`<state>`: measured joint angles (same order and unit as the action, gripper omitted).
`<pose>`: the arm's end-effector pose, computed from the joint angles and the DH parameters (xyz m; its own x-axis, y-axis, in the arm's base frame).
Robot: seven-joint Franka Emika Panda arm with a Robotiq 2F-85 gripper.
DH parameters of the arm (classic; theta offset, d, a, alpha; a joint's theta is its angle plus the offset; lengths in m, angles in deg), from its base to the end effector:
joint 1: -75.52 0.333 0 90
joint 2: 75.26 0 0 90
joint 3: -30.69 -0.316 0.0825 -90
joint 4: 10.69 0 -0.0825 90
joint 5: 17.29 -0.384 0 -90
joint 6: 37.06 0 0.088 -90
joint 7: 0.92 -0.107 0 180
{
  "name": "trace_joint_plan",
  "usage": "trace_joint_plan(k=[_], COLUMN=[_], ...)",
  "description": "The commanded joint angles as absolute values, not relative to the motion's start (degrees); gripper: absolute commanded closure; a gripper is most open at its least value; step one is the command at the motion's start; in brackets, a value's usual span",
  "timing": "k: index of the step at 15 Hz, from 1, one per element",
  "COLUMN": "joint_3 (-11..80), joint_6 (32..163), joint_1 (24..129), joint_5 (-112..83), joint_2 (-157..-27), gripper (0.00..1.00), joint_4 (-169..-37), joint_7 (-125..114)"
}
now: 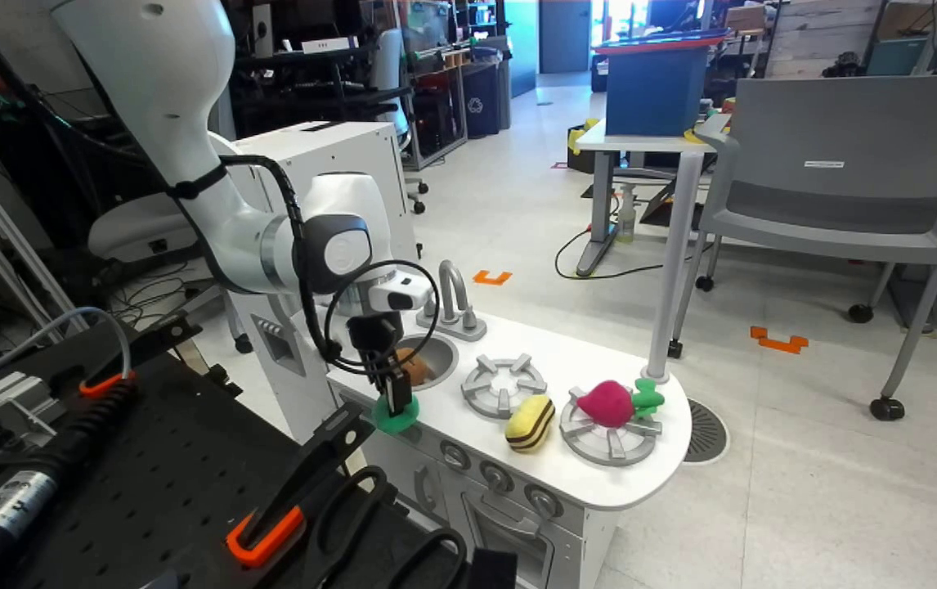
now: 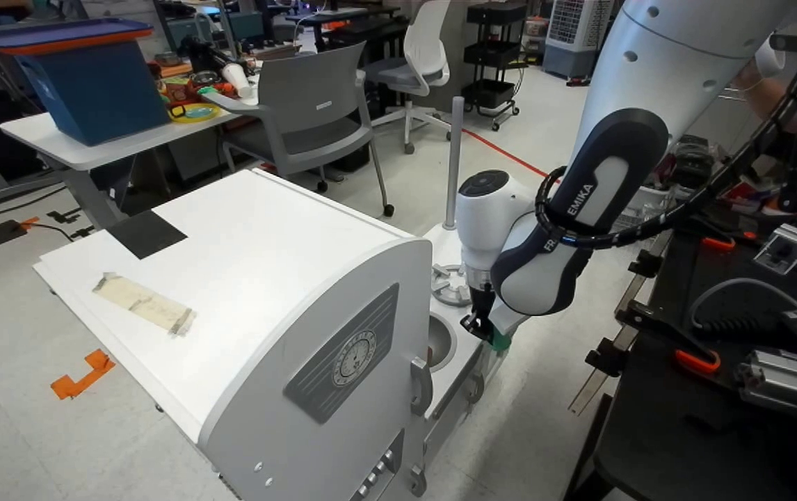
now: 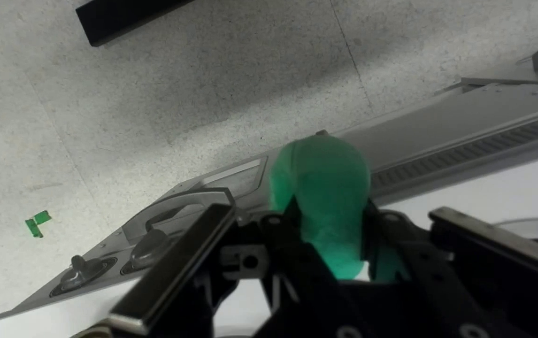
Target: Remove the green plush toy from the left plate on the stove and put it on the counter
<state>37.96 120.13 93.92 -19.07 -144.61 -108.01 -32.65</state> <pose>0.5571 0.1026 -0.1027 0.9454 -0.3172 -0.0756 -0.3002 -0.9372 0.1775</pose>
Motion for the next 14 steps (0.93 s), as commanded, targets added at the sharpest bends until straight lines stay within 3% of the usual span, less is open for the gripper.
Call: trace_joint_plan(k=[1,11,12,14], joint_3=[39.2,44.5,44.7,45.3], joint_6=[120.4,124.5,123.9,121.8], joint_1=[94.6,97.5,97.6,98.0], joint_5=[-20.9,-20.3,-20.3,-19.7], joint_2=[-144.8,-152.8,-153.1,-153.1], gripper=[0.94,0.94,0.52,0.44], joint_4=[-105.9,-97.0,-96.5,-96.2], joint_7=[-33.3,-40.1,-40.5,-40.8])
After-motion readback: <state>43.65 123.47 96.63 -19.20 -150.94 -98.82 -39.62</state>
